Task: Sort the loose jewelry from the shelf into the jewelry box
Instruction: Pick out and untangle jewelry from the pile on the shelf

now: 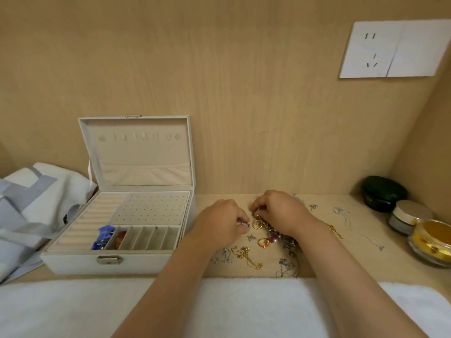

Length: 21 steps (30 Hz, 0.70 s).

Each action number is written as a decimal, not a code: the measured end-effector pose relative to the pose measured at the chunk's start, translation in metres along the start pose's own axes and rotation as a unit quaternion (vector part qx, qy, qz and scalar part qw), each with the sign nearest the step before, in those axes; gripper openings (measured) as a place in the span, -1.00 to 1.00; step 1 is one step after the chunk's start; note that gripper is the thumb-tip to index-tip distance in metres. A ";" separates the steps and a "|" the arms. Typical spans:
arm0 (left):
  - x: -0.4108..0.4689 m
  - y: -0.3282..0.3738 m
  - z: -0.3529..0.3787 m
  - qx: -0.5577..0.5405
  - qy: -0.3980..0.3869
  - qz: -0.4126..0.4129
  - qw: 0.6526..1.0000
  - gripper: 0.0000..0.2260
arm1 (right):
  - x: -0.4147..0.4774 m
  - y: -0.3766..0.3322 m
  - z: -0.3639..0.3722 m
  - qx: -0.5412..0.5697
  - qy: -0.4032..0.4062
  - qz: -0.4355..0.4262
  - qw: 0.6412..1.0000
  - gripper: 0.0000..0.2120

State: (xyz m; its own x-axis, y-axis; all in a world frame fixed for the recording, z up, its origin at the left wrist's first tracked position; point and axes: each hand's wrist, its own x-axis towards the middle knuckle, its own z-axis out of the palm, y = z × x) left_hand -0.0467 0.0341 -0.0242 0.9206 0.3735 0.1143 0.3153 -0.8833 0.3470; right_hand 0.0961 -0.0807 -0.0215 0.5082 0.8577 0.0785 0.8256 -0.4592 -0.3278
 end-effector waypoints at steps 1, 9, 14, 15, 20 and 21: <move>0.000 0.001 0.001 0.000 0.008 0.000 1.000 -0.80 | 0.000 -0.001 0.000 0.008 0.005 0.004 1.000 -0.84; -0.002 0.005 -0.002 0.010 0.047 -0.017 0.999 -0.93 | -0.004 -0.005 -0.006 0.028 0.033 0.017 0.999 -0.94; -0.005 0.007 -0.024 -0.018 0.082 -0.031 0.996 -0.95 | -0.005 -0.016 -0.014 0.122 0.059 0.019 0.991 -0.92; -0.007 0.005 -0.031 -0.020 0.090 -0.034 0.995 -0.95 | -0.005 -0.020 -0.015 0.141 0.064 0.019 0.988 -0.93; -0.025 -0.016 -0.062 -0.022 0.128 -0.058 0.990 -0.94 | -0.010 -0.049 -0.019 0.158 0.085 -0.002 0.984 -0.97; -0.029 -0.022 -0.068 -0.021 0.132 -0.067 0.989 -0.93 | -0.011 -0.057 -0.018 0.163 0.087 -0.008 0.983 -0.97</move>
State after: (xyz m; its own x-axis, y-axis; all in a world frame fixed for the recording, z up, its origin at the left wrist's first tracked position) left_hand -0.0962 0.0613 0.0278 0.7769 0.5528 0.3015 0.4157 -0.8099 0.4138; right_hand 0.0483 -0.0680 0.0133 0.5538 0.7981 0.2373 0.7255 -0.3226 -0.6080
